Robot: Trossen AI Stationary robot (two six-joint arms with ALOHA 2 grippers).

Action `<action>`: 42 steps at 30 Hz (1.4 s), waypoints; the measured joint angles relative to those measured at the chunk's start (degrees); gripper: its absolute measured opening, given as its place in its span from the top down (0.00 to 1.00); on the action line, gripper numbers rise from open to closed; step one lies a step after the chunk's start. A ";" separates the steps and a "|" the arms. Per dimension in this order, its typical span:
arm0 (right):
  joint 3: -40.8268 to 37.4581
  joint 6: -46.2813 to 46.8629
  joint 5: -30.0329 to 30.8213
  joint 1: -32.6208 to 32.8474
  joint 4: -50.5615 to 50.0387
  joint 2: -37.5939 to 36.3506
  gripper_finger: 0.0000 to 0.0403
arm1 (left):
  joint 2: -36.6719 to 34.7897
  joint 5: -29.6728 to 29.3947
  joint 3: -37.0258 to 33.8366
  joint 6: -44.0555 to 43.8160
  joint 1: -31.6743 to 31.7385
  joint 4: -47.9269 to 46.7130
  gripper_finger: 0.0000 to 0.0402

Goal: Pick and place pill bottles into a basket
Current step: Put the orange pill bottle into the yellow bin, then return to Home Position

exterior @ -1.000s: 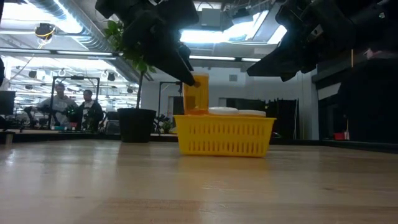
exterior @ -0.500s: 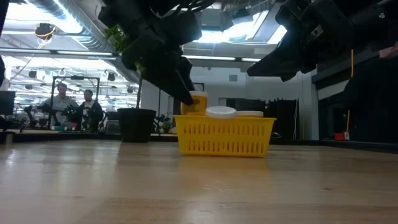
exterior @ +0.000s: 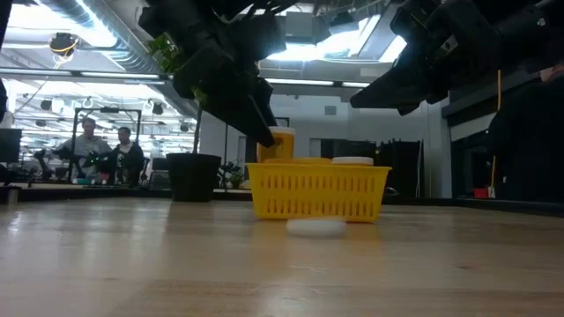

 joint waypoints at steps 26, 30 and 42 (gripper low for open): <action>0.00 -0.35 -0.02 0.00 0.15 0.00 0.99 | -4.06 -0.09 -0.06 3.83 -1.17 -2.79 0.39; 0.00 -0.48 -0.02 0.00 0.58 0.00 0.99 | -9.39 -0.84 -0.07 3.11 -1.89 -6.10 0.46; 0.75 -3.06 -0.02 0.00 4.07 -0.49 0.99 | -28.36 -2.51 -0.07 -1.51 -5.76 -17.23 0.82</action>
